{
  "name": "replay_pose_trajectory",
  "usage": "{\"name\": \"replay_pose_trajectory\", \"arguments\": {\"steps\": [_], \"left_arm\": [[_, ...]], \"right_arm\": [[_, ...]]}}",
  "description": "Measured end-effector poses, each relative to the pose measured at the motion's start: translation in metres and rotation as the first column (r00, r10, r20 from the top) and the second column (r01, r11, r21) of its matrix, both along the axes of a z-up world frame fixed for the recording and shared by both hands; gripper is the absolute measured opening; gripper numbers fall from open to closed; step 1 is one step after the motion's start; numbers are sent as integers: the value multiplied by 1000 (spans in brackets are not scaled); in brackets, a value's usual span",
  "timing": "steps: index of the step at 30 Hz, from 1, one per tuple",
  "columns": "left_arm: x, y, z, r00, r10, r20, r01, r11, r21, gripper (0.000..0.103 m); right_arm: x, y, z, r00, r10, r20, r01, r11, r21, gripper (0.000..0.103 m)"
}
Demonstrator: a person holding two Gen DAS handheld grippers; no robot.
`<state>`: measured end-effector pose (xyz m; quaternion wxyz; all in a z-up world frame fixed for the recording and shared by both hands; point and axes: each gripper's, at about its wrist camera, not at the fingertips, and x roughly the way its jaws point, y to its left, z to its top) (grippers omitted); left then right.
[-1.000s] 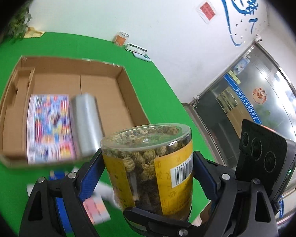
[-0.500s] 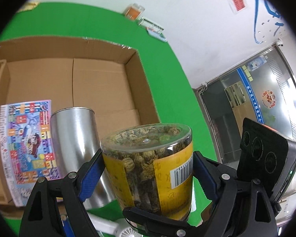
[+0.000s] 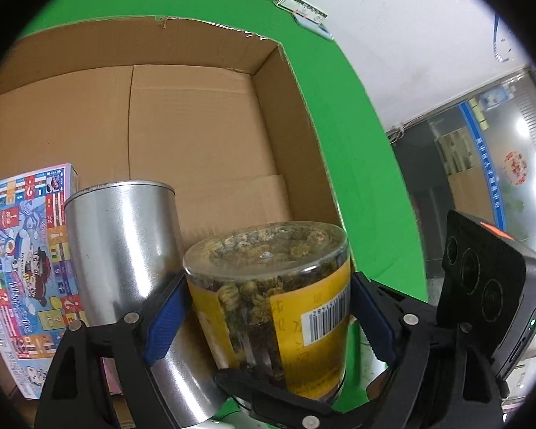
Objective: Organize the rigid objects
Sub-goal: 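Lower the yellow jar into the box beside the silver cylinder and release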
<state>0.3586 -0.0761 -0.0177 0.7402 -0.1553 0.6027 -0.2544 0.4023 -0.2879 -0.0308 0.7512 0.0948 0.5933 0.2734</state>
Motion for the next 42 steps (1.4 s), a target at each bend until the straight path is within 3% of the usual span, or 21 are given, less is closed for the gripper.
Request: {"name": "replay_pose_trajectory", "arguments": {"steps": [5, 10, 12, 16, 20, 23, 24, 25, 28, 30, 32, 35, 37, 38, 39, 40, 42], "left_arm": [[0, 0, 4, 1000, 13, 3, -13, 1000, 25, 86], [-8, 10, 19, 998, 37, 58, -43, 993, 109, 85], [-11, 21, 28, 996, 55, 73, -60, 995, 77, 85], [-32, 38, 43, 987, 64, 145, -76, 994, 75, 85], [-70, 68, 60, 959, 118, 257, -140, 988, 70, 85], [-96, 95, 65, 926, 155, 344, -195, 977, 84, 85], [-106, 106, 65, 909, 168, 382, -223, 969, 104, 85], [-113, 118, 61, 899, 178, 401, -246, 961, 124, 85], [-116, 141, 40, 910, 207, 360, -271, 953, 136, 84], [-115, 149, 22, 920, 218, 326, -275, 951, 140, 76], [-114, 146, 7, 939, 182, 292, -231, 962, 144, 60], [-115, 138, -7, 952, 161, 259, -201, 970, 137, 50], [-116, 134, -14, 957, 154, 246, -191, 972, 136, 48], [-123, 132, -12, 954, 153, 258, -194, 970, 144, 48], [-123, 132, -13, 957, 153, 248, -194, 969, 151, 46], [-123, 133, -14, 958, 163, 237, -203, 967, 156, 39], [-123, 136, -12, 957, 185, 222, -221, 964, 150, 35]], "right_arm": [[-3, 0, -1, 1000, -26, -18, 26, 1000, 9, 83], [-1, -1, -13, 996, -73, -54, 72, 997, -21, 83], [-1, 0, -21, 994, -90, -67, 87, 995, -43, 83], [3, 8, -33, 989, -124, -75, 119, 991, -67, 83], [3, 9, -39, 985, -157, -75, 151, 985, -80, 87], [-10, 13, -26, 990, -140, 16, 141, 984, -106, 88], [-20, 11, -15, 989, -130, 70, 136, 987, -86, 91], [-29, 8, -5, 987, -122, 104, 127, 991, -47, 102], [-49, -6, 17, 973, -118, 199, 118, 993, 13, 102], [-59, -16, 27, 956, -124, 267, 128, 992, 1, 102], [-65, -25, 31, 941, -131, 311, 139, 990, -5, 101], [-64, -50, 25, 933, -179, 312, 197, 980, -27, 76], [-61, -66, 13, 935, -209, 287, 236, 970, -63, 46], [-59, -66, 5, 937, -204, 282, 242, 964, -106, 36], [-58, -66, -2, 941, -193, 280, 242, 958, -154, 17], [-58, -66, -8, 943, -184, 277, 241, 952, -188, 2], [-59, -67, -12, 938, -187, 291, 250, 949, -195, 0]]}}
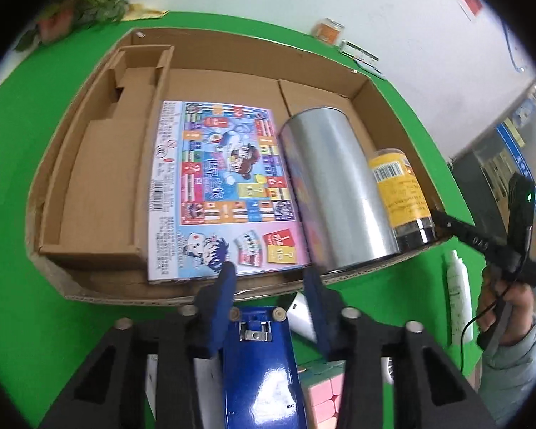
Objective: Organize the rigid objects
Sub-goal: 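Lower the yellow jar into the box beside the silver cylinder and release, then grasp the white spray bottle with the right gripper and lift it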
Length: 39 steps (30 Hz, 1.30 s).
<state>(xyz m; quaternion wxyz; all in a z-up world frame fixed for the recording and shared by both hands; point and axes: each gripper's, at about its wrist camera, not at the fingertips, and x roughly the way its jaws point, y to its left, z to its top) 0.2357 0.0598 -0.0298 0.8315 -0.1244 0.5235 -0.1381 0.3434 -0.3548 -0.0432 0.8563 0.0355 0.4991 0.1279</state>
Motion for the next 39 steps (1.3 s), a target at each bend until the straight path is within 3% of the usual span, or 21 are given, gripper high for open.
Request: {"name": "replay_pose_trajectory", "arguments": {"steps": [4, 8, 12, 14, 15, 16, 17, 18, 19, 21, 23, 26, 29, 32, 33, 36, 39], "left_arm": [[-3, -3, -2, 1000, -10, -17, 10, 1000, -10, 35], [-2, -9, -1, 1000, -15, 0, 15, 1000, 8, 36], [-12, -15, 9, 997, -33, 73, 29, 998, 56, 36], [-27, -23, 25, 985, -59, 161, 43, 994, 105, 41], [-35, -26, 32, 978, -66, 199, 41, 991, 126, 57], [-42, -29, 40, 969, -63, 240, 28, 989, 147, 82], [-53, -33, 51, 950, -38, 311, -15, 986, 167, 95], [-62, -35, 57, 932, -14, 361, -49, 985, 164, 98], [-70, -38, 62, 914, 15, 405, -82, 985, 151, 102], [-83, -43, 66, 902, 45, 430, -102, 989, 110, 102], [-89, -50, 63, 915, 39, 403, -68, 996, 57, 102], [-100, -65, 57, 928, 22, 372, -10, 999, -34, 102], [-115, -89, 51, 927, -31, 373, 58, 996, -61, 102], [-128, -115, 47, 927, -103, 361, 134, 989, -61, 102], [-132, -123, 45, 927, -127, 354, 160, 985, -65, 102], [-142, -141, 38, 931, -187, 312, 226, 970, -91, 102], [-148, -154, 28, 944, -235, 231, 276, 947, -166, 102]], "right_arm": [[3, 3, 0, 1000, -1, 10, 2, 998, -65, 0], [4, 3, -1, 1000, 0, -1, 0, 998, -61, 0], [-7, 5, 2, 1000, 5, 1, -5, 1000, -14, 0], [-19, -1, 14, 1000, -9, 20, 8, 999, 31, 9], [-31, -6, 26, 998, -6, 61, 2, 998, 66, 35], [-44, -8, 35, 995, 4, 101, -13, 995, 97, 67], [-61, -12, 45, 987, -5, 158, -9, 996, 90, 91], [-79, -17, 56, 969, -24, 245, 10, 998, 60, 101], [-96, -21, 61, 951, -12, 308, 5, 1000, 21, 103], [-119, -31, 59, 945, 23, 327, -11, 999, -39, 102], [-135, -52, 47, 951, -9, 308, 34, 997, -75, 102], [-147, -90, 17, 980, -76, 186, 89, 994, -61, 100], [-152, -113, -22, 992, -121, 45, 122, 992, -35, 82], [-163, -122, -54, 993, -120, -21, 119, 992, -51, 59], [-166, -120, -62, 991, -129, -33, 127, 989, -79, 43], [-185, -115, -68, 994, -106, -20, 104, 991, -84, 42], [-206, -106, -70, 999, -42, -15, 40, 993, -109, 42]]}}
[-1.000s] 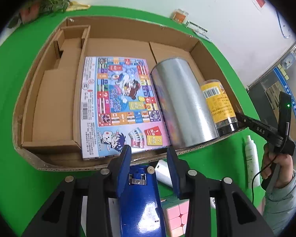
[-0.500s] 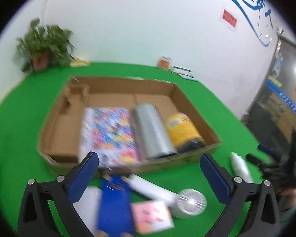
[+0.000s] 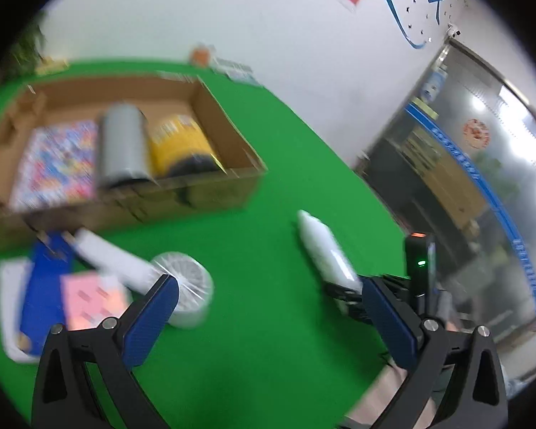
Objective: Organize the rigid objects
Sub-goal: 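Grasp the white spray bottle with the right gripper and lift it, then grasp the spray bottle with the left gripper while the right gripper holds it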
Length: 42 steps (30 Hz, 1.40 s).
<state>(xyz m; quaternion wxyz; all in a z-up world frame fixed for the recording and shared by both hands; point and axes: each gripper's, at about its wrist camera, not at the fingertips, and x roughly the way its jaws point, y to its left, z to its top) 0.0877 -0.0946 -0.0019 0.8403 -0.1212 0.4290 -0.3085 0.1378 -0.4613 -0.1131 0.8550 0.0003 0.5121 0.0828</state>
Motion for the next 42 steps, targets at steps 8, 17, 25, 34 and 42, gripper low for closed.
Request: {"name": "replay_pose_trajectory", "arguments": {"steps": [8, 17, 25, 34, 42], "left_arm": [[-13, -31, -36, 972, -141, -188, 120, 986, -117, 102], [0, -27, -72, 928, -121, -352, 73, 986, -147, 99], [2, -7, -98, 884, -31, -467, 23, 999, -25, 56], [-7, 0, -99, 891, -31, -453, 41, 999, 11, 46], [-7, -5, -67, 946, -36, -323, 45, 999, 22, 45]], "right_arm": [[-66, 53, 1, 983, 182, -9, -182, 982, -41, 45], [-80, 77, 17, 967, 255, -18, -243, 939, 242, 68], [-67, 143, 1, 934, 329, -136, -270, 904, 331, 54], [-72, 155, 11, 936, 325, -132, -281, 920, 273, 51], [-67, 154, 26, 954, 294, -53, -276, 936, 219, 47]]}}
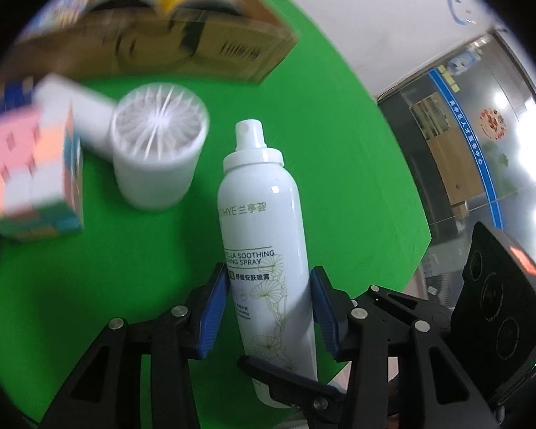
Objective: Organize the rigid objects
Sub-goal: 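Grasp the spray bottle with the left gripper while the right gripper holds it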
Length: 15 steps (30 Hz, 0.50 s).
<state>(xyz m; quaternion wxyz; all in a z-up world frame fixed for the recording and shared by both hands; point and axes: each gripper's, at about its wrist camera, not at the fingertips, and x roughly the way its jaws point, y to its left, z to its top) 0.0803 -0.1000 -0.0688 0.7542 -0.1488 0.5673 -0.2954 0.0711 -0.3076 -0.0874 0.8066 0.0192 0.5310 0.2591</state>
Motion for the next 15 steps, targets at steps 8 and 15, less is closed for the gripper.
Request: {"name": "replay_pose_trajectory", "arguments": {"steps": [8, 15], "left_arm": [[24, 6, 73, 981, 23, 193, -20, 1000, -18, 44], [60, 6, 122, 945, 27, 325, -31, 1000, 5, 43]], "right_arm": [[23, -5, 69, 975, 2, 222, -5, 1000, 13, 46], [70, -9, 119, 952, 12, 307, -25, 999, 39, 45]]}}
